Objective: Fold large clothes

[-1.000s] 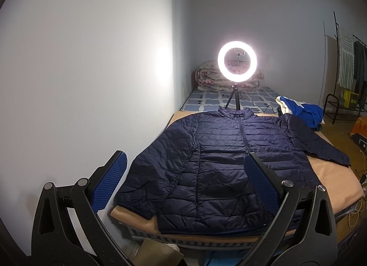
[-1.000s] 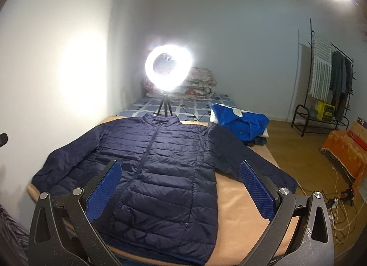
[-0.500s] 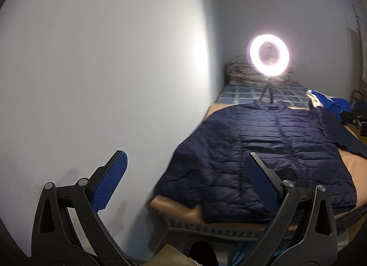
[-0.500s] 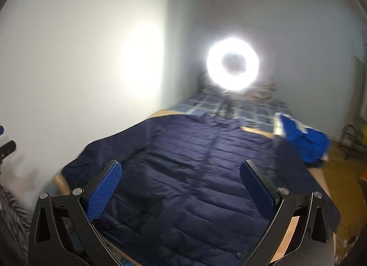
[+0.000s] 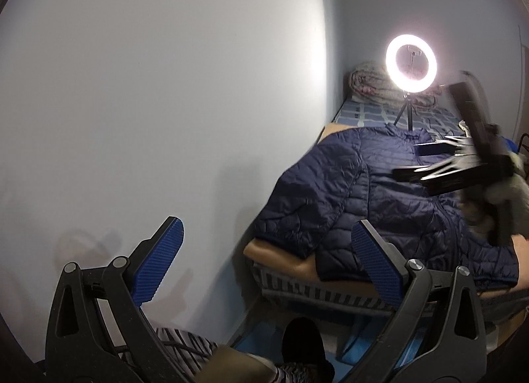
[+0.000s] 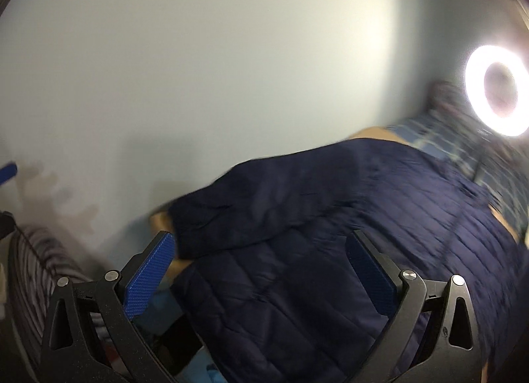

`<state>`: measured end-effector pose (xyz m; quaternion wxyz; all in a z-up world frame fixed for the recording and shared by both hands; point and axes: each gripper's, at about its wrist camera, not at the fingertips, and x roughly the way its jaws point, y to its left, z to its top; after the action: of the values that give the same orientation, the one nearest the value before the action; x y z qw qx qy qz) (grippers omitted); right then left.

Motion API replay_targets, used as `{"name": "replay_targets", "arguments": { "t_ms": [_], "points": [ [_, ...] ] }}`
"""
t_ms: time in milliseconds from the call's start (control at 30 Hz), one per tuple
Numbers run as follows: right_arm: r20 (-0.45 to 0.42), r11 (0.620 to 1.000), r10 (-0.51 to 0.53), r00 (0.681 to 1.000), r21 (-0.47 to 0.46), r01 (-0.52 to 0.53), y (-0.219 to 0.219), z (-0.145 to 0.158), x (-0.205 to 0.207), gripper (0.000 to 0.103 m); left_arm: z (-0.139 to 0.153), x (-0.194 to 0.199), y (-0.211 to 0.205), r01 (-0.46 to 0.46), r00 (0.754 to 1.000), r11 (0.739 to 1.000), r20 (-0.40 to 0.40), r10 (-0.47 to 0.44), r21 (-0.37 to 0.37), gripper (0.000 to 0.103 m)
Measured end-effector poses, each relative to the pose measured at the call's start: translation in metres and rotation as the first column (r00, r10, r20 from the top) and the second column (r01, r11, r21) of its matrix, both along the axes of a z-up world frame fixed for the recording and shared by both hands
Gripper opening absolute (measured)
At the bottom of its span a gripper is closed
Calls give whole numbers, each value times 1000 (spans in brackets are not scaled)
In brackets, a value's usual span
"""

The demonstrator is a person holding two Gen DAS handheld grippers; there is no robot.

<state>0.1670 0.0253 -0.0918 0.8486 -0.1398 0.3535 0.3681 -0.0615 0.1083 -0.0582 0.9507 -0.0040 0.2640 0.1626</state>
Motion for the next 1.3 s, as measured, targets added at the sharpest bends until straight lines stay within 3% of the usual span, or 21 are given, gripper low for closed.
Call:
{"name": "replay_targets", "arguments": {
  "t_ms": [133,367,500,733,900,967,1033,1100,1300],
  "points": [
    [-87,989,137,987,-44,-141,51,-31,3,93,-11,2,1,11,999,1000,-44,-12,-24,103],
    [-191,955,260,947,-95,-281,125,-93,3,77,-24,8,15,-11,996,995,-89,2,-99,103],
    [-233,933,290,928,-147,-329,156,-129,5,72,-28,10,16,-13,996,996,-92,5,-88,103],
    [-259,924,230,938,-245,-294,177,-168,20,67,-32,14,23,-15,995,996,-99,6,-90,103],
    [-237,915,240,941,-270,-301,184,-174,18,64,-32,18,24,-12,996,996,-89,4,-83,103],
    [-239,917,233,942,-267,-295,185,-173,19,54,-31,19,23,-11,996,997,-87,4,-77,103],
    [-256,926,221,941,-249,-285,181,-170,26,27,-30,22,22,-10,996,998,-85,4,-68,103],
    [-287,939,199,937,-219,-266,173,-166,42,9,-30,23,20,-11,997,998,-82,6,-60,103],
    [-343,983,120,932,-90,-160,137,-134,70,6,-22,34,13,5,998,999,-67,-8,-36,103]
  ]
}}
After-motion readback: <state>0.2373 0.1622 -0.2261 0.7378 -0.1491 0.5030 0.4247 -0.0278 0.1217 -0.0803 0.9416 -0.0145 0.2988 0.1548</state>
